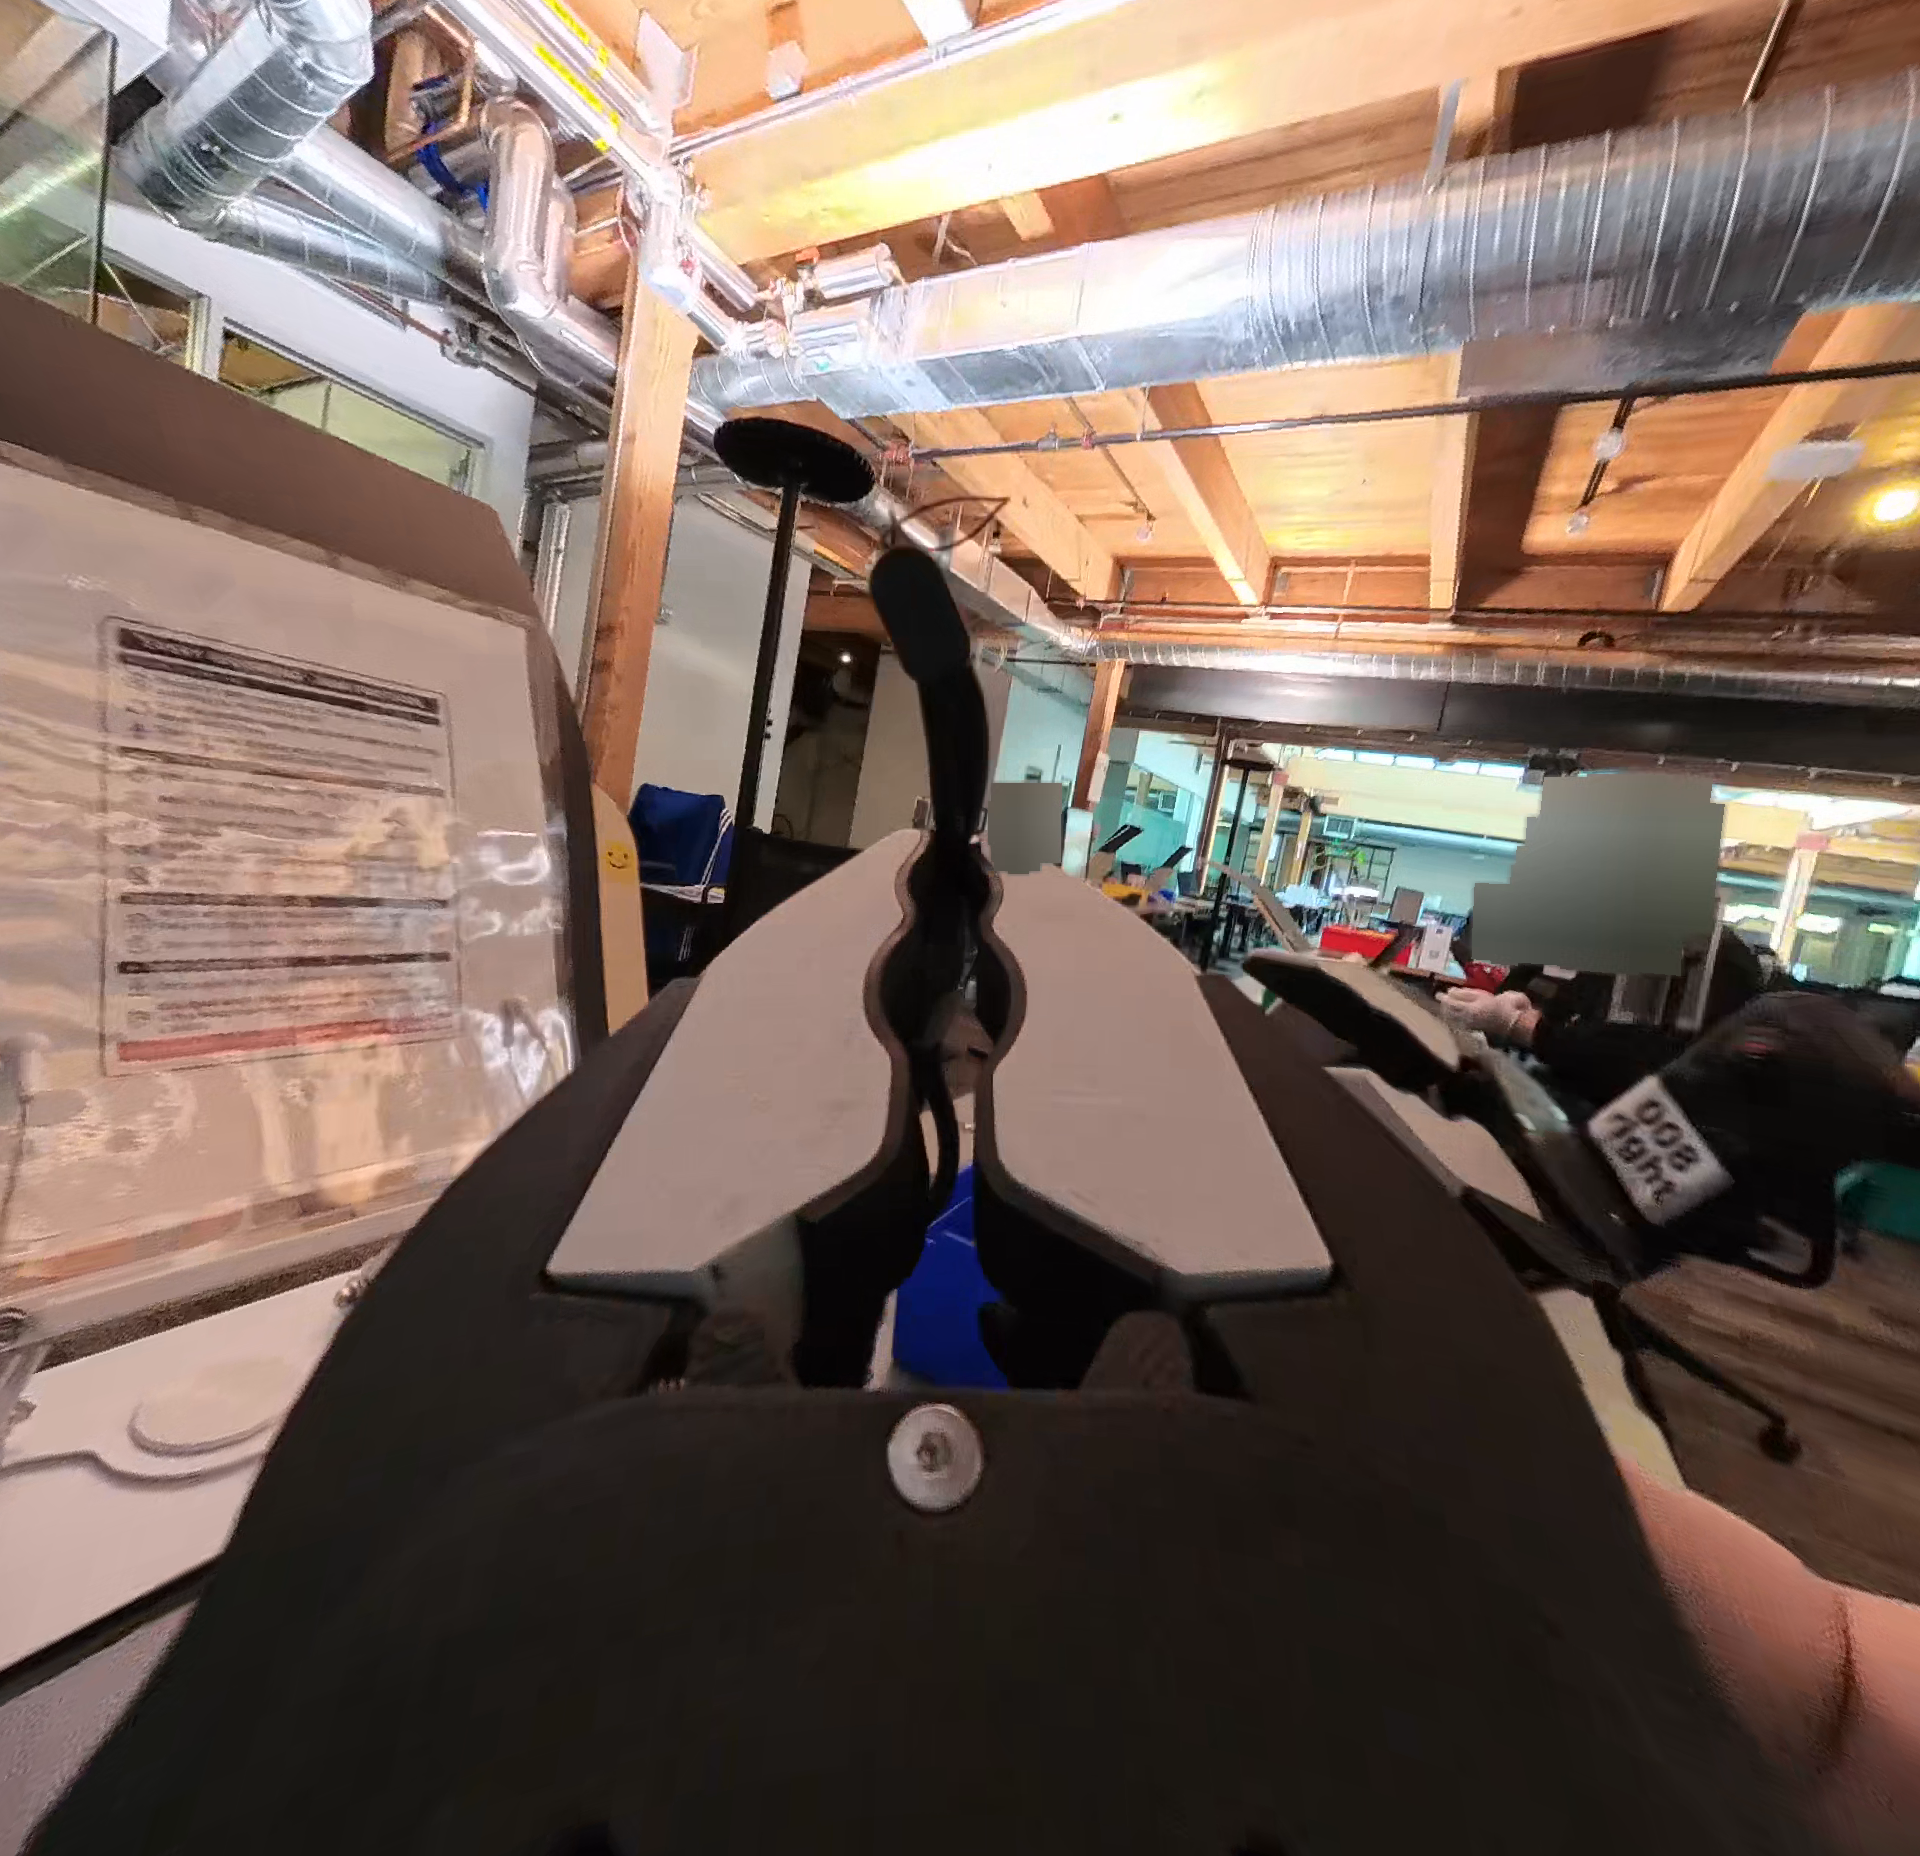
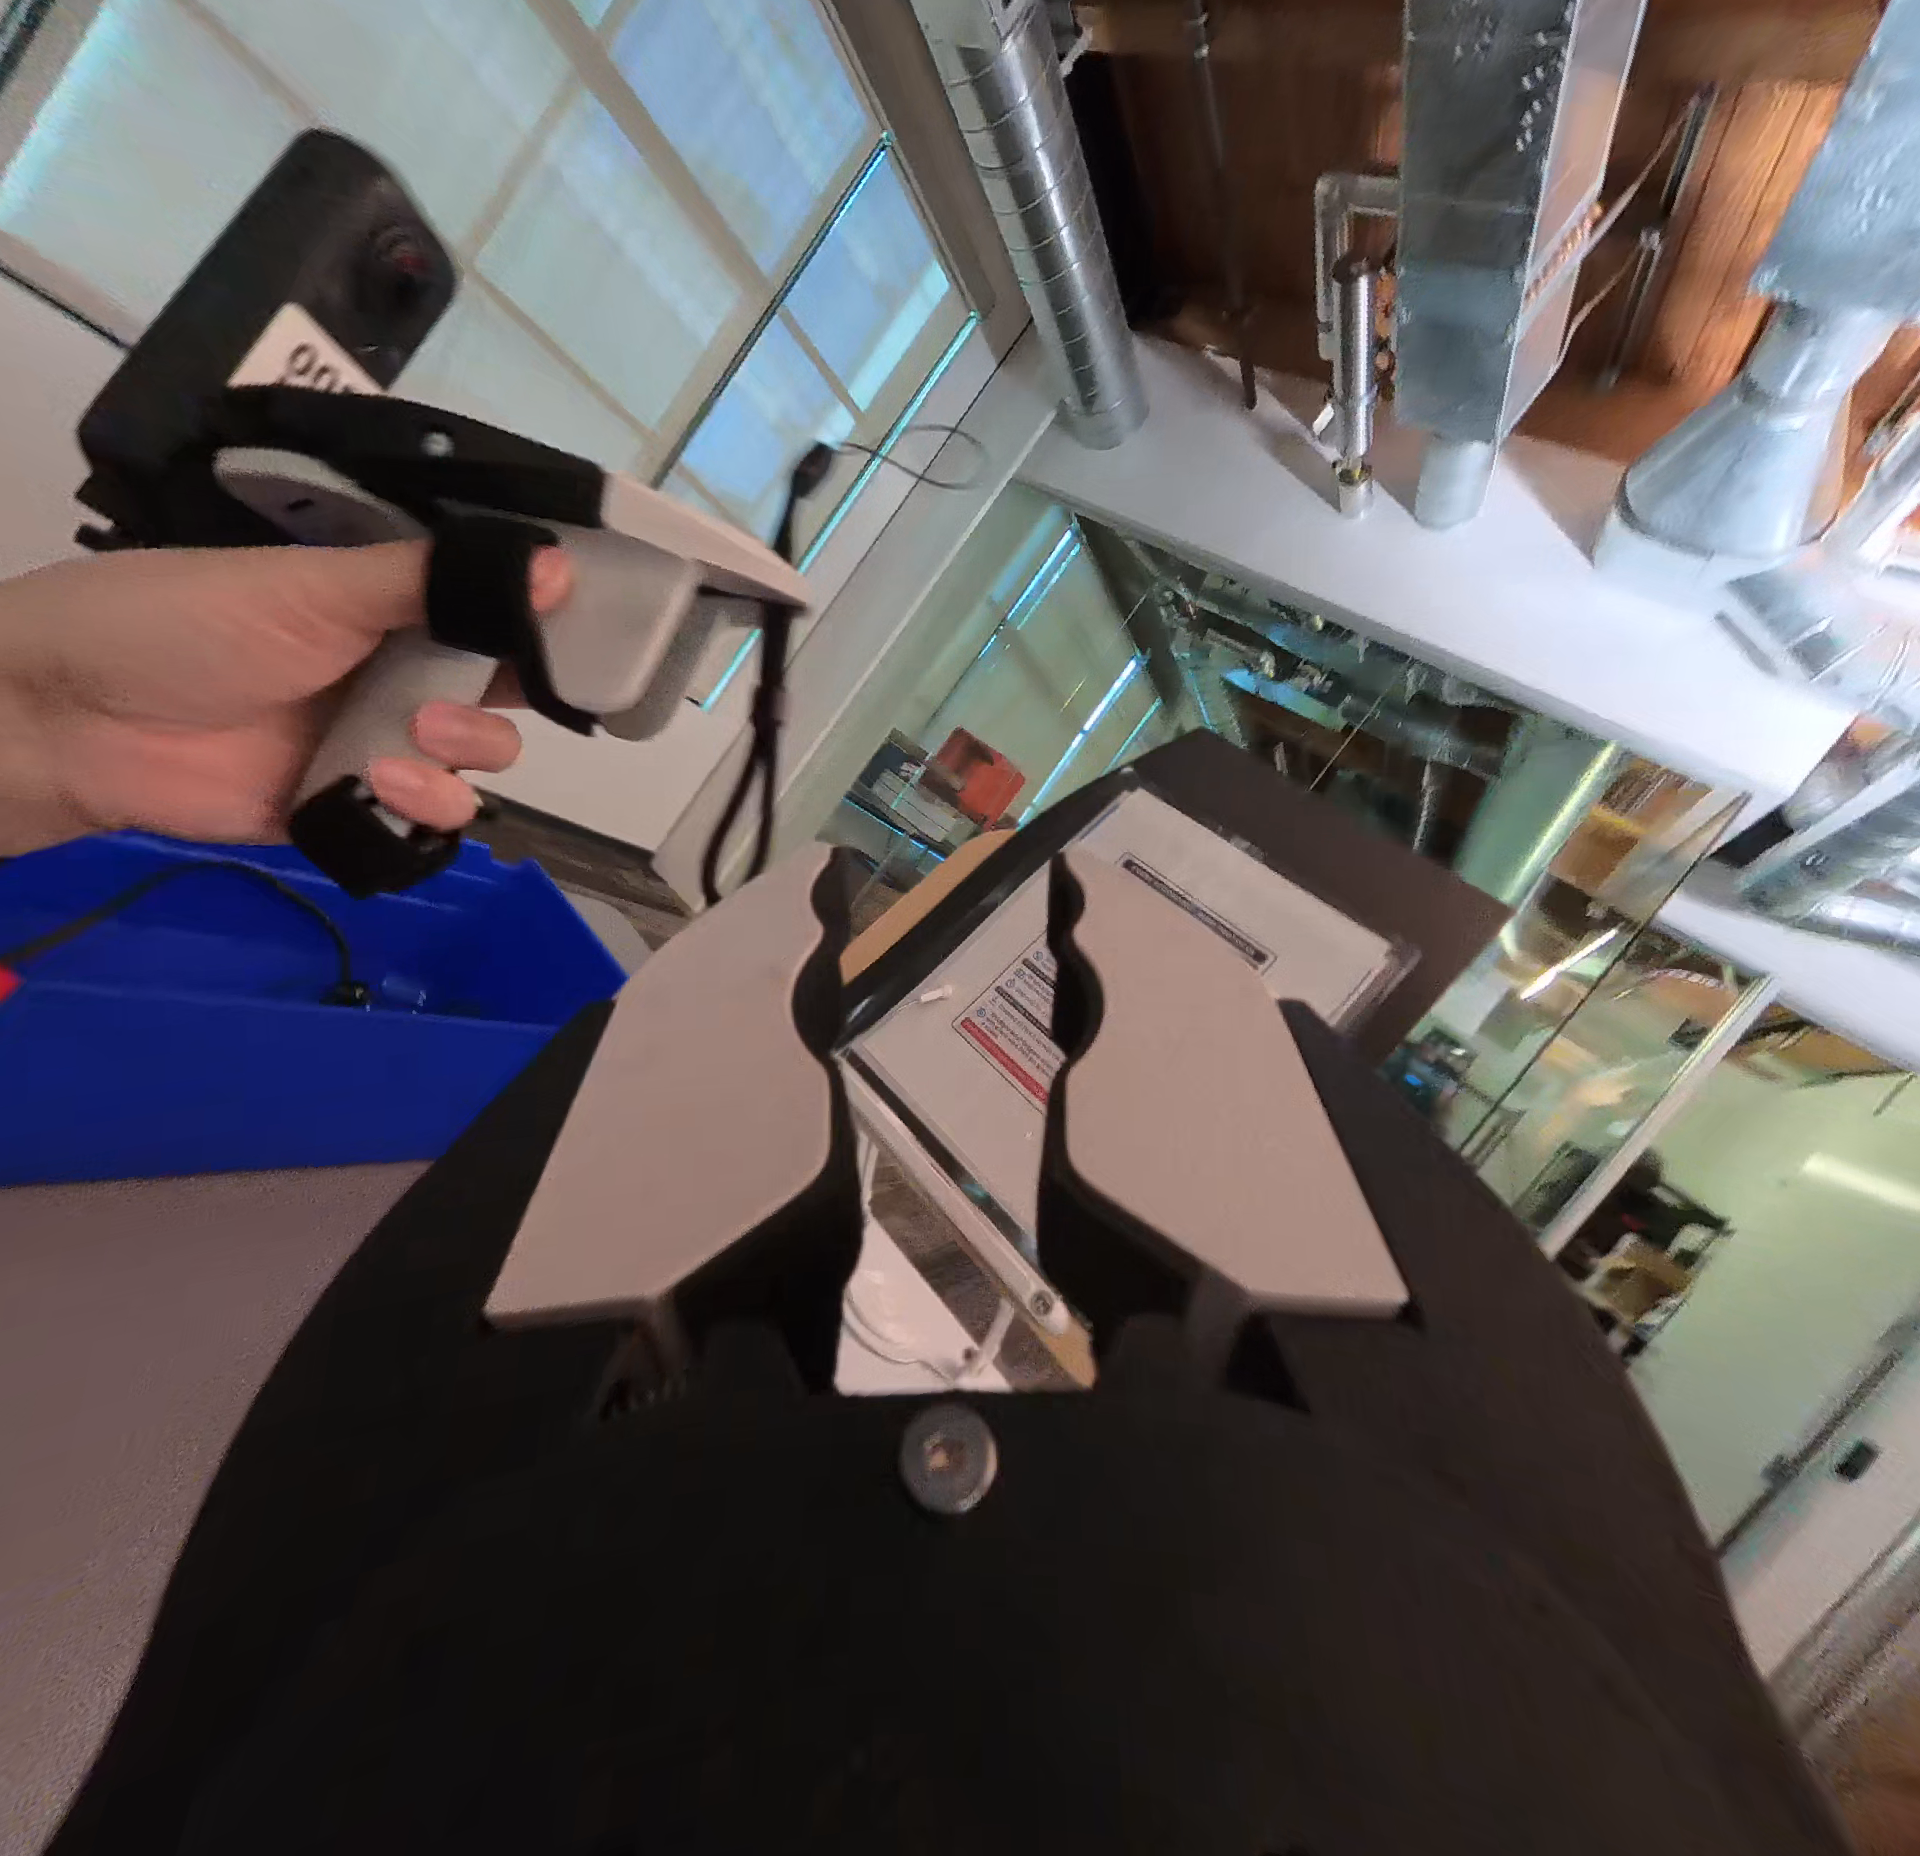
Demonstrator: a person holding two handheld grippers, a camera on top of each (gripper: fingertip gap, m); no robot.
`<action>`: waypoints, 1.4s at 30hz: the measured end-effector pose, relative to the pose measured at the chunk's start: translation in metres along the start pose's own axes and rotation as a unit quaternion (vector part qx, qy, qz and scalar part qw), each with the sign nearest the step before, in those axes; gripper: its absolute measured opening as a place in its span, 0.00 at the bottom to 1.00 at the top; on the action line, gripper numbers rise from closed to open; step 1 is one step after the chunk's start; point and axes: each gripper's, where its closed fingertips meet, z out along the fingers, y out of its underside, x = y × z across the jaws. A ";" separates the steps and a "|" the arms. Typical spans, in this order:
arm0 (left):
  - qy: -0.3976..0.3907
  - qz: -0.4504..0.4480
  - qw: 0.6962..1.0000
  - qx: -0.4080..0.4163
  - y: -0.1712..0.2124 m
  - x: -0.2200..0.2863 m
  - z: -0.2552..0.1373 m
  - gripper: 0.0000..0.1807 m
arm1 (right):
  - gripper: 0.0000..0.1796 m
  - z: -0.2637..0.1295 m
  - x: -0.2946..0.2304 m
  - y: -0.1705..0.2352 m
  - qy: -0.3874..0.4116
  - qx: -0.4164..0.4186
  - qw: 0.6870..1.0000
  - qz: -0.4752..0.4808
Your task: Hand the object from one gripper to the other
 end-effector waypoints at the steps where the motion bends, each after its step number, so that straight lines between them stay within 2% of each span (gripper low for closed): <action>1: 0.002 0.006 1.000 -0.007 0.008 0.006 0.004 0.01 | 0.18 0.002 -0.010 -0.001 -0.007 -0.002 1.000 -0.012; 6: 0.021 0.033 0.999 -0.037 0.035 0.036 0.017 0.02 | 0.17 0.017 -0.038 0.026 -0.031 -0.080 0.996 0.018; 8: 0.034 0.031 0.998 -0.040 0.036 0.045 0.018 0.02 | 0.17 0.019 -0.037 0.043 -0.029 -0.110 0.993 0.029; 11: 0.047 0.024 0.998 -0.037 0.034 0.053 0.018 0.02 | 0.16 0.021 -0.040 0.055 -0.053 -0.121 0.987 0.093; 14: 0.068 0.006 0.997 -0.044 0.036 0.059 0.019 0.01 | 0.02 0.020 -0.040 0.055 -0.076 -0.112 0.982 0.134; 18: 0.113 -0.025 0.990 -0.074 0.043 0.069 0.021 0.03 | 0.02 0.014 -0.012 0.058 -0.064 -0.122 0.979 0.149; 19: 0.123 -0.032 0.988 -0.088 0.045 0.071 0.021 0.12 | 0.02 0.011 0.001 0.057 -0.051 -0.120 0.980 0.149; 21: 0.142 -0.032 0.985 -0.088 0.042 0.073 0.020 0.16 | 0.02 0.002 0.028 0.054 -0.025 -0.108 0.983 0.143; 22: 0.143 -0.026 0.986 -0.082 0.038 0.072 0.020 0.22 | 0.02 -0.003 0.042 0.050 -0.009 -0.101 0.986 0.129; 24: 0.137 -0.018 0.986 -0.096 0.037 0.067 0.020 0.47 | 0.02 -0.014 0.068 0.045 0.030 -0.096 0.991 0.085; 26: 0.156 -0.025 0.984 -0.083 0.024 0.068 0.016 0.58 | 0.02 -0.025 0.089 0.036 0.065 -0.090 0.993 0.027; 28: 0.151 -0.025 0.987 -0.050 0.008 0.062 0.010 0.55 | 0.02 -0.032 0.094 0.027 0.065 -0.081 0.994 -0.027; 31: 0.151 -0.031 0.986 -0.061 0.007 0.060 0.008 0.52 | 0.02 -0.032 0.085 0.016 0.051 -0.065 0.994 -0.066; 37: 0.217 -0.095 0.962 -0.132 0.044 0.079 0.014 0.45 | 0.02 -0.020 0.042 0.004 -0.007 -0.057 0.992 -0.113; 42: 0.262 -0.079 0.936 -0.222 0.089 0.103 0.014 0.39 | 0.02 -0.017 0.024 -0.006 -0.024 -0.063 0.987 -0.143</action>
